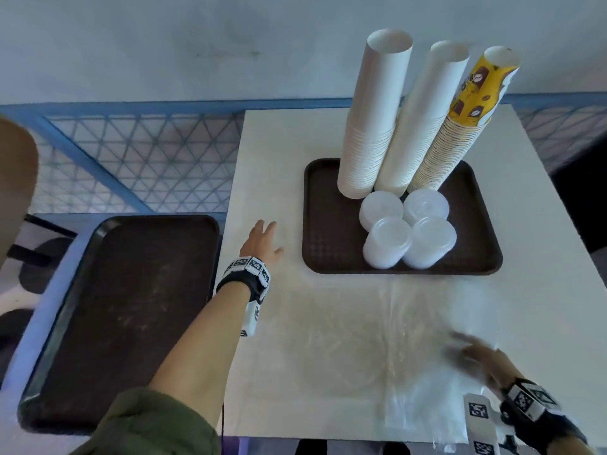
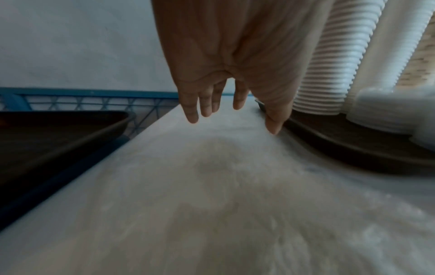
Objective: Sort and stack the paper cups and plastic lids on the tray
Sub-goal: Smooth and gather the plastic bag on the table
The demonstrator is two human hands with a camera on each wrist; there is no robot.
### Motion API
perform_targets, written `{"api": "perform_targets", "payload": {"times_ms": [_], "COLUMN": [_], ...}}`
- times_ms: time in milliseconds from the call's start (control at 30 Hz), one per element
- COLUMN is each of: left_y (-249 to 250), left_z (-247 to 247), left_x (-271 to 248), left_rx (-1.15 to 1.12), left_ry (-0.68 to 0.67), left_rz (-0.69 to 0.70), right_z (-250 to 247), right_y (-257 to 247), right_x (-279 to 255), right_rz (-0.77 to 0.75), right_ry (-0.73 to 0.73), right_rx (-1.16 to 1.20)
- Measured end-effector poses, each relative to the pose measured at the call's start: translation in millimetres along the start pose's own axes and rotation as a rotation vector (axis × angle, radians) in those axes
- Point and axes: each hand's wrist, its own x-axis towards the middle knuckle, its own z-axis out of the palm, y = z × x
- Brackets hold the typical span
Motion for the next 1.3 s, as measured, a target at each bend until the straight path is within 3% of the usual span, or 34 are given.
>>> {"api": "perform_targets", "payload": {"times_ms": [100,233,433,533,700,900,1067,1133,1233,1300], "left_y": [-3.0,-11.2,-30.5,-39.9,-54.6,-47.6,-48.1,-48.4,-46.3,-42.0], "left_z": [14.1,20.3,-16.6,-39.2,-44.9,-13.5,5.4,4.1,-0.5,-1.0], "left_x": [4.7,4.9,-0.1,-16.3,-32.1,-44.6,-44.2,-38.8,-21.2,-6.5], "left_rx": [0.06,-0.019,-0.39,-0.476,-0.446,-0.379,-0.295,-0.3,-0.196,-0.113], "left_ry": [-0.074,0.135,0.284,0.337,0.209,0.079,-0.136,-0.057,0.17,0.155], "left_rz": [0.065,0.075,-0.039,-0.029,0.042,0.038,0.055,0.008,0.021,0.034], "right_z": [0.7,1.3,-3.0,-3.5,-3.8,-4.4,-2.7,-4.2,-4.9,-5.9], "right_y": [6.6,14.4,27.1,30.8,28.8,31.3,31.4,33.4,37.1,39.9], "right_x": [-1.3,-10.7,-16.6,-12.4,-8.1,-4.7,-5.1,-5.4,-3.3,-0.7], "right_rz": [0.003,0.025,0.026,0.025,0.008,-0.015,-0.017,-0.007,-0.005,-0.023], "right_ry": [-0.007,-0.027,-0.048,-0.025,0.009,0.071,0.102,0.102,0.14,0.16], "right_rx": [0.02,0.107,0.245,0.251,0.203,0.134,0.066,0.074,0.091,0.066]}}
